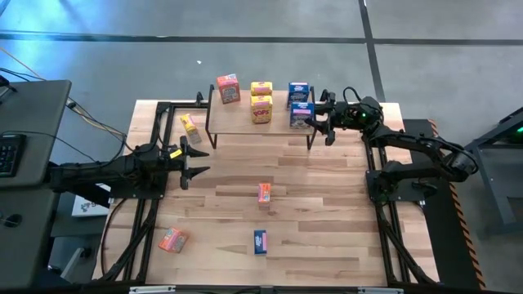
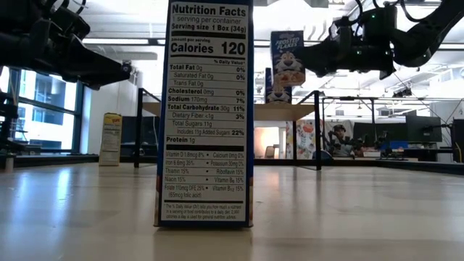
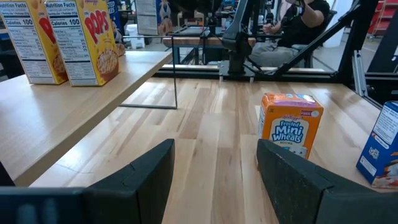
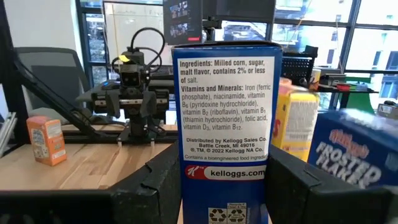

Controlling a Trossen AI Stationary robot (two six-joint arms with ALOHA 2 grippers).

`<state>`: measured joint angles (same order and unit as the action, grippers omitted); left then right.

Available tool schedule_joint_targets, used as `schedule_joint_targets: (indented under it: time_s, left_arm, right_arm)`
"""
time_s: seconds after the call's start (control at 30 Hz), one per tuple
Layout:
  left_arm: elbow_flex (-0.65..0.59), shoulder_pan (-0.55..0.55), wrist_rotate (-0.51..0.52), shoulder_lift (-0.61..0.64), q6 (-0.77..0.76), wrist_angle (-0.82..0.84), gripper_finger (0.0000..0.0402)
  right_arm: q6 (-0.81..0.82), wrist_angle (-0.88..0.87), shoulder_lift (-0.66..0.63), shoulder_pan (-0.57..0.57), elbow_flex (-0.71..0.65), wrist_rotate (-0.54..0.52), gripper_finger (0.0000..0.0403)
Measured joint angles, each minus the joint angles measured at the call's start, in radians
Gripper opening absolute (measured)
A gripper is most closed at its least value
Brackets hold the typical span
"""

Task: Stack cereal on shelf
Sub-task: Put the top blue cereal box on the shelf aligned with the other blue cereal box

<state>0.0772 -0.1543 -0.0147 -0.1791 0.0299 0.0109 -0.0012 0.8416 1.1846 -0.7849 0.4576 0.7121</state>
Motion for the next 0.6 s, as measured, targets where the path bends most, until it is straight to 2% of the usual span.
schedule_joint_targets:
  time_s: [0.33, 0.47, 0.6]
  left_arm:
    - [0.000, 0.000, 0.000, 0.000, 0.000, 0.000, 0.0218]
    - [0.000, 0.000, 0.000, 0.000, 0.000, 0.000, 0.0218]
    - [0.000, 0.000, 0.000, 0.000, 0.000, 0.000, 0.0218]
  right_arm:
    - [-0.047, -0.115, 0.000, 0.000, 0.047, 0.005, 0.0170]
    - [-0.059, -0.126, 0.000, -0.002, 0.048, 0.067, 0.0170]
    - [-0.070, -0.154, 0.000, -0.010, 0.048, 0.078, 0.0170]
